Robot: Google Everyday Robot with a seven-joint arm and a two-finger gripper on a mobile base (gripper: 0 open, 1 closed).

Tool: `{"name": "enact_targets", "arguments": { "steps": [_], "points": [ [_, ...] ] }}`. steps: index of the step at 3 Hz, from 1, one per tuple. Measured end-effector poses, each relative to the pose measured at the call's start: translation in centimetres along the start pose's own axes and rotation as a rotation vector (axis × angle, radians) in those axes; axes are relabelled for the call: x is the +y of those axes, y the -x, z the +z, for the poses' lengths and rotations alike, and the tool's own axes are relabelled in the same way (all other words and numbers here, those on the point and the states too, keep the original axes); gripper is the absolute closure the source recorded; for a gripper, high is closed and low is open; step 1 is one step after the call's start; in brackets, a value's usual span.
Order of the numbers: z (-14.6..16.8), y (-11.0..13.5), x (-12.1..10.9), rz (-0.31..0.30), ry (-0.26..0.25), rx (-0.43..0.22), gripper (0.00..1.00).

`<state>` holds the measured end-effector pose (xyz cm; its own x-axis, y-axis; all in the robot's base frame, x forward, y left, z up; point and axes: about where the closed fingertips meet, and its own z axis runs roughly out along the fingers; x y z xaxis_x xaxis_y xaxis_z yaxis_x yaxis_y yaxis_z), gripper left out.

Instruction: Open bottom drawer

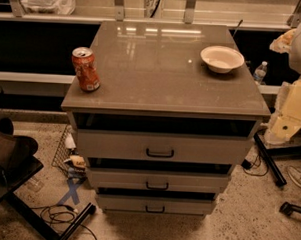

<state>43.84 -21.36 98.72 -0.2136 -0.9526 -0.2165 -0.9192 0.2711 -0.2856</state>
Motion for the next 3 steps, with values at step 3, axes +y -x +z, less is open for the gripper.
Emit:
{"name": "enact_targets", "arguments": {
  "steps": [3],
  "points": [
    [6.1,-1.3,4.4,0.115,-0.039,-0.136,0.0]
  ]
}}
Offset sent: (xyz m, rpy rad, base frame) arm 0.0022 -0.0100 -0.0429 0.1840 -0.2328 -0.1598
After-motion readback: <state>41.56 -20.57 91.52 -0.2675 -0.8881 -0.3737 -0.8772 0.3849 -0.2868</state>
